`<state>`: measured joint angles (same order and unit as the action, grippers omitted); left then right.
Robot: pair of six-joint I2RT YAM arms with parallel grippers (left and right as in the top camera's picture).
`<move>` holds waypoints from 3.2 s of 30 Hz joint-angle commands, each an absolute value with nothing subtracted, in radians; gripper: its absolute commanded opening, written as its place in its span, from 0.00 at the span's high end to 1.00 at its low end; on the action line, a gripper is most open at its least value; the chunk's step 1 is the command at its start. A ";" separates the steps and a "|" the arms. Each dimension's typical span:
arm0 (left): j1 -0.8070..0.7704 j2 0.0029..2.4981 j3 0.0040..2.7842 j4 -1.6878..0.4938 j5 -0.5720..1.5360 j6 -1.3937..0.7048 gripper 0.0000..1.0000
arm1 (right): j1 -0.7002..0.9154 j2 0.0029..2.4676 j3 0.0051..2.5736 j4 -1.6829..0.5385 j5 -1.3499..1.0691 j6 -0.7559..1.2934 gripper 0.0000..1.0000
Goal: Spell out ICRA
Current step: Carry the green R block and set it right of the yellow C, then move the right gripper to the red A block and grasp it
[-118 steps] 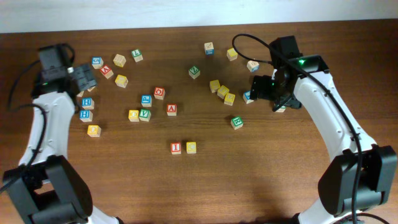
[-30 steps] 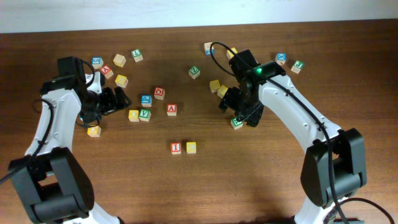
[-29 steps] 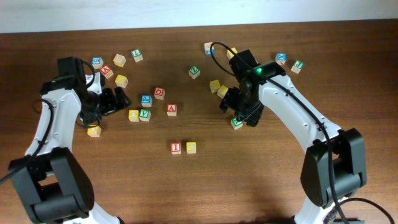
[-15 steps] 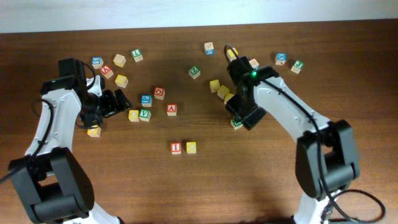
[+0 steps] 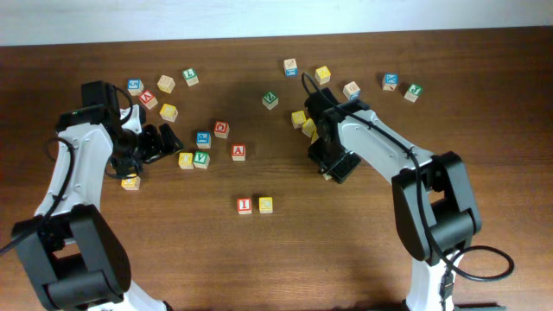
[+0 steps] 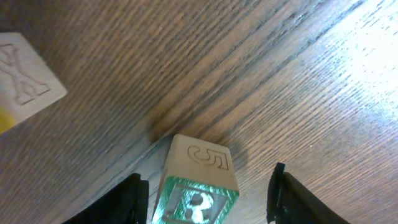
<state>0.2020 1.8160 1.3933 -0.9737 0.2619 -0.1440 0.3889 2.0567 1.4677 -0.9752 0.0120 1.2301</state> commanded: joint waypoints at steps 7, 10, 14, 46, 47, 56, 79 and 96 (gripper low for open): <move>0.198 1.823 1.407 -0.975 0.273 -0.157 0.01 | 0.392 2.074 1.462 -0.968 0.035 1.137 0.65; 0.198 1.823 1.407 -0.975 0.273 -0.157 0.01 | 0.393 2.074 1.462 -0.968 0.031 1.059 0.70; 0.198 1.823 1.407 -0.975 0.273 -0.157 0.01 | 0.392 2.072 1.465 -0.968 -0.033 0.888 0.71; 0.198 1.823 1.407 -0.963 0.262 -0.156 0.01 | 0.741 2.035 1.462 -0.978 -0.006 0.554 0.70; 0.198 1.823 1.407 -0.963 0.262 -0.156 0.01 | 0.746 2.043 1.461 -0.976 -0.006 0.554 0.70; 0.198 1.823 1.407 -0.963 0.262 -0.156 0.01 | 0.745 2.054 1.457 -0.972 0.014 0.587 0.70; 0.198 1.823 1.407 -0.965 0.258 -0.157 0.01 | 0.725 2.039 1.777 -0.938 0.058 0.524 0.05; 0.247 1.823 1.407 -1.061 0.019 -0.381 0.01 | 0.733 2.247 1.777 -0.553 0.039 0.540 0.20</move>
